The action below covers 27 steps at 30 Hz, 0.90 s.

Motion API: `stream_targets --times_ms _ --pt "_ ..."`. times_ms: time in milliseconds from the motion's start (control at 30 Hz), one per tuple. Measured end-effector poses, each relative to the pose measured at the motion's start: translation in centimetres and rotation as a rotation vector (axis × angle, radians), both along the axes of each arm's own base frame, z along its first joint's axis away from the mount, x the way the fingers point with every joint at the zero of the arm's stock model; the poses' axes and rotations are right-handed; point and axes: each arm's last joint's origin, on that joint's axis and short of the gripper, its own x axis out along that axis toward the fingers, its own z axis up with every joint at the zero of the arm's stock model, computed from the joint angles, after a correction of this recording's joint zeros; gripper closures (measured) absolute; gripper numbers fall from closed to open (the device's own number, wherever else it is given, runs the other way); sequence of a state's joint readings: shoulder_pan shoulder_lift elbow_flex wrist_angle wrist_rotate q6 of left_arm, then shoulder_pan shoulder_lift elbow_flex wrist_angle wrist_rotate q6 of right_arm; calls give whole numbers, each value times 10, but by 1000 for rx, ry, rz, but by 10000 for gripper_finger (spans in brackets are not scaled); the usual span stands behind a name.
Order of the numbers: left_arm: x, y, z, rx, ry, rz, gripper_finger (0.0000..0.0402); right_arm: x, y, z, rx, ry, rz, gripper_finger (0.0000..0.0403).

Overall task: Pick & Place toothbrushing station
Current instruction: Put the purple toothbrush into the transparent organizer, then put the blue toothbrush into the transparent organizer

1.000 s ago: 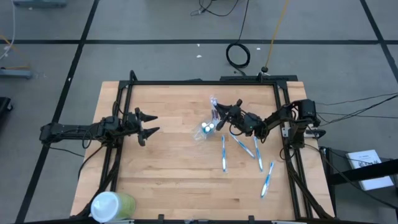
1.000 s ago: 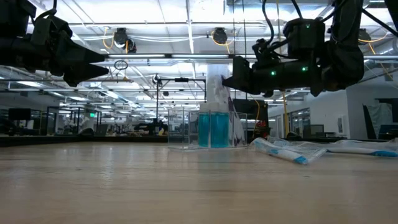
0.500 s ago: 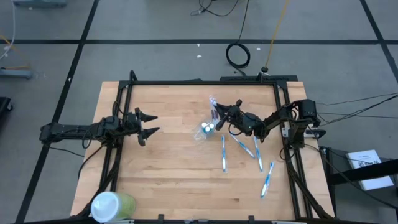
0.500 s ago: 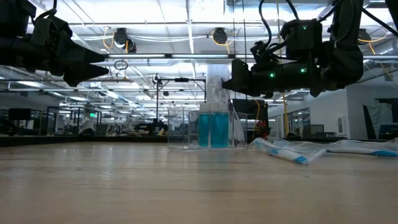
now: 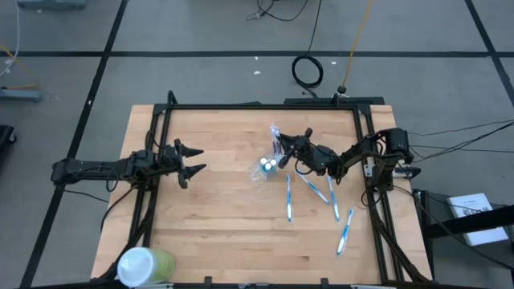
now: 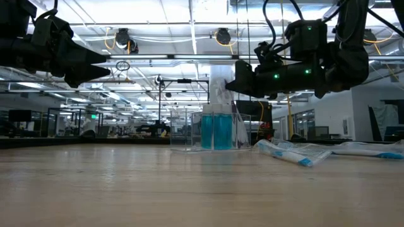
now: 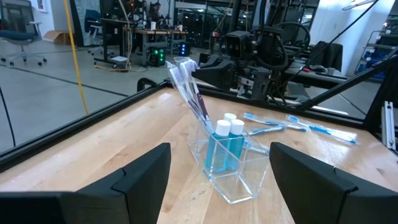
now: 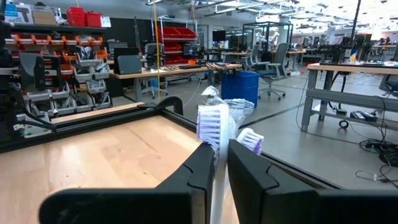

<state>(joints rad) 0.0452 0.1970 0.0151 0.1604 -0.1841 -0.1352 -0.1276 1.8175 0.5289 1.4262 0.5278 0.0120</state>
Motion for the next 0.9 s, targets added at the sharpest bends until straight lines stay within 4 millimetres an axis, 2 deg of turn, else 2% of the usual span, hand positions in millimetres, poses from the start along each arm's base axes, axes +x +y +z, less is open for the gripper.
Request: stream_targets --times_ms 333,700,900 --pt "0 0 0 0 0 0 119 -1 0 3 -50 -8 -1 362" --pt "0 0 0 0 0 0 119 -1 0 4 -38 -29 -4 267" --pt "0 0 0 0 0 0 119 -3 1 13 -75 -25 -56 237"
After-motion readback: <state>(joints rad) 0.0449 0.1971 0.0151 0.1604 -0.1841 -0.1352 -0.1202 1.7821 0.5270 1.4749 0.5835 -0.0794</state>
